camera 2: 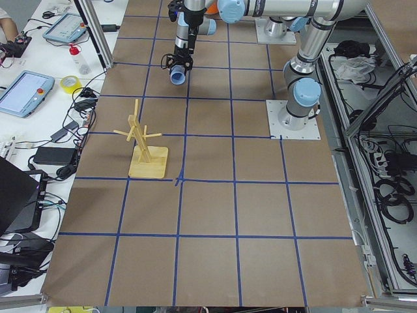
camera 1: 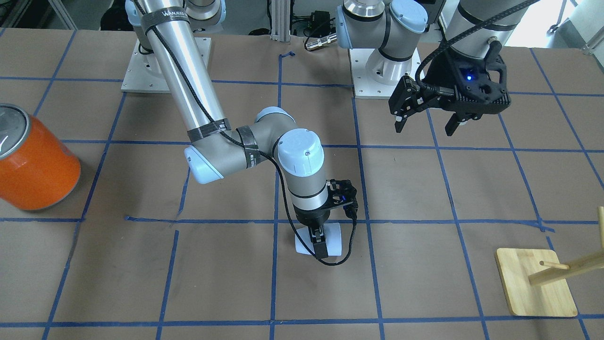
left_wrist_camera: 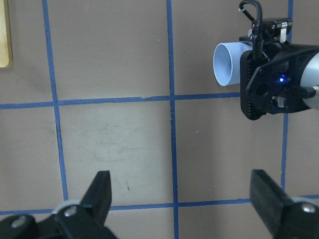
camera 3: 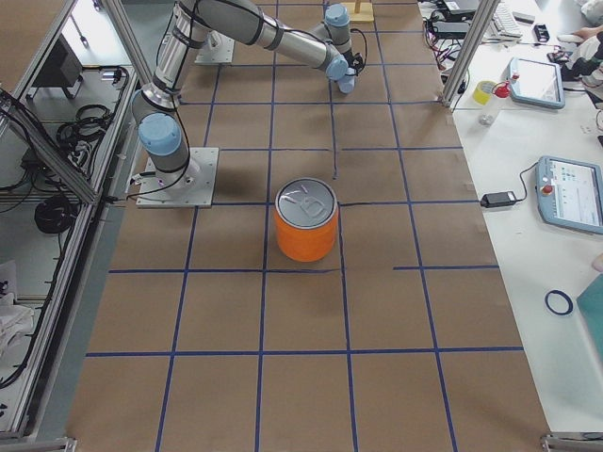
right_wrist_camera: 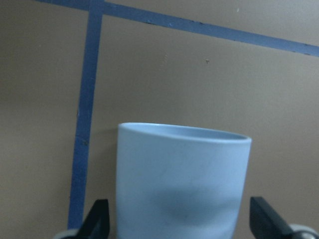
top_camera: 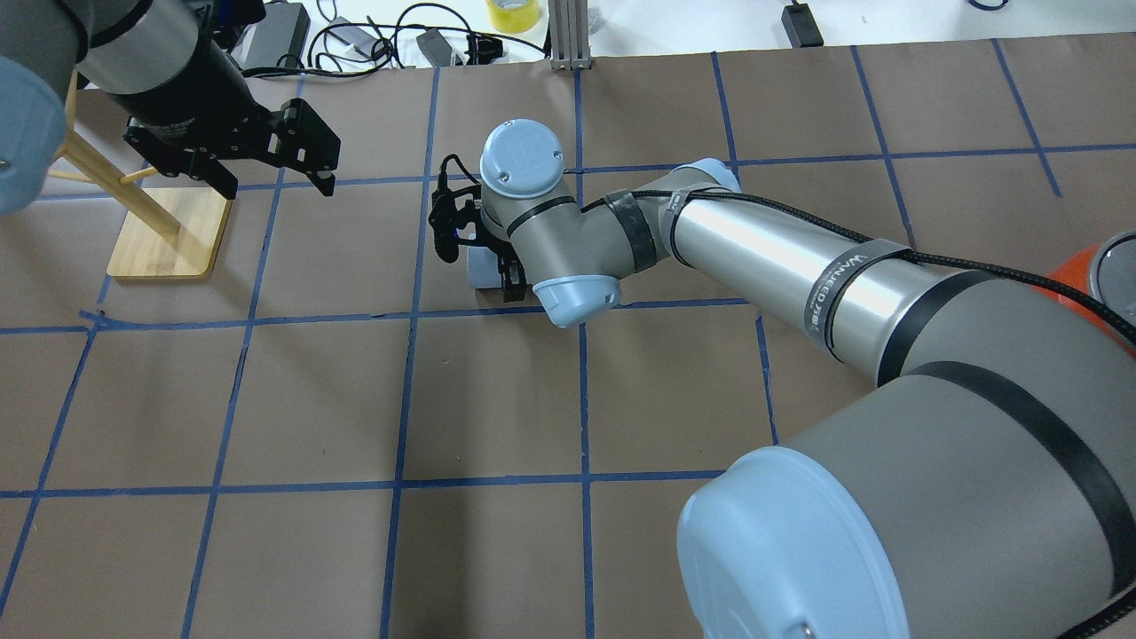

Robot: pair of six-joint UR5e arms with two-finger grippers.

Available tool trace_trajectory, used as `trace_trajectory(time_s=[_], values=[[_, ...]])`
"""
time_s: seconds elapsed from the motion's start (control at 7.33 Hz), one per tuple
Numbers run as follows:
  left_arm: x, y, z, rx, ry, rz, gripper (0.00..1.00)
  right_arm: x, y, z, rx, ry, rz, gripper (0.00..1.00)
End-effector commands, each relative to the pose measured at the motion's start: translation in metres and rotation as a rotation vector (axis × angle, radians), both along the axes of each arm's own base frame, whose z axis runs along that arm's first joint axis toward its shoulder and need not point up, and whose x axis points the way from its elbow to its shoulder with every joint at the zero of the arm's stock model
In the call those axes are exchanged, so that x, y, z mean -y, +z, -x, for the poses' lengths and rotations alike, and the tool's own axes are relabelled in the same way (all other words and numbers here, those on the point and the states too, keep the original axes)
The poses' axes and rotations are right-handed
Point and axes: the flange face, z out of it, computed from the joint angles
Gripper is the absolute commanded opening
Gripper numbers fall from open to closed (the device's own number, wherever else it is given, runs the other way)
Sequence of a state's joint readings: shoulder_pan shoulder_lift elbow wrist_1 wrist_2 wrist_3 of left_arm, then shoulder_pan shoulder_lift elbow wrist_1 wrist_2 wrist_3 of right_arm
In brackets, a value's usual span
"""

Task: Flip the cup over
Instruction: 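Release the cup on its side and raise the right gripper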

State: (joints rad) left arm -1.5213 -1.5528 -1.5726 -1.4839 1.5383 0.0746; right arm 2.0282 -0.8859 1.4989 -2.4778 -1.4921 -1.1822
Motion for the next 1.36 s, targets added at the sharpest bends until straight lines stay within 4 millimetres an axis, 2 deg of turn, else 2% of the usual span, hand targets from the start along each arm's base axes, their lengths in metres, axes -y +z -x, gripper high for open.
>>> trace_trajectory(time_s=[0.0,0.14,0.27,0.41,0.55,0.68,0.82,0.95,1.09,1.23], values=[[0.007,-0.005,0.0,-0.014,0.001,-0.012,1.0,0.006,0.036,0.012,0.012,-0.058,-0.002,1.0],[0.022,-0.025,-0.001,-0.022,-0.002,-0.051,1.0,0.01,0.073,0.032,0.019,-0.116,-0.004,1.0],[0.032,-0.038,0.006,-0.127,-0.005,-0.078,1.0,0.019,0.101,0.064,0.039,-0.25,-0.027,1.0],[0.052,-0.062,0.001,-0.207,0.009,-0.11,1.0,0.03,0.124,0.097,0.068,-0.389,-0.034,1.0],[0.072,-0.089,0.003,-0.266,0.012,-0.136,1.0,0.042,0.136,0.126,0.12,-0.59,-0.055,1.0],[0.089,-0.128,0.006,-0.319,0.026,-0.173,1.0,0.05,0.139,0.144,0.198,-0.788,-0.106,1.0],[0.107,-0.159,0.005,-0.32,0.022,-0.167,1.0,0.048,0.135,0.15,0.24,-0.997,-0.151,1.0],[0.118,-0.185,0.005,-0.335,0.021,-0.164,1.0,0.044,0.136,0.16,0.247,-1.161,-0.194,1.0],[0.127,-0.205,0.013,-0.438,0.022,-0.171,1.0,0.039,0.135,0.173,0.198,-1.268,-0.261,1.0],[0.137,-0.23,0.017,-0.483,0.022,-0.189,1.0,0.009,0.165,0.196,0.096,-1.338,-0.366,1.0]])
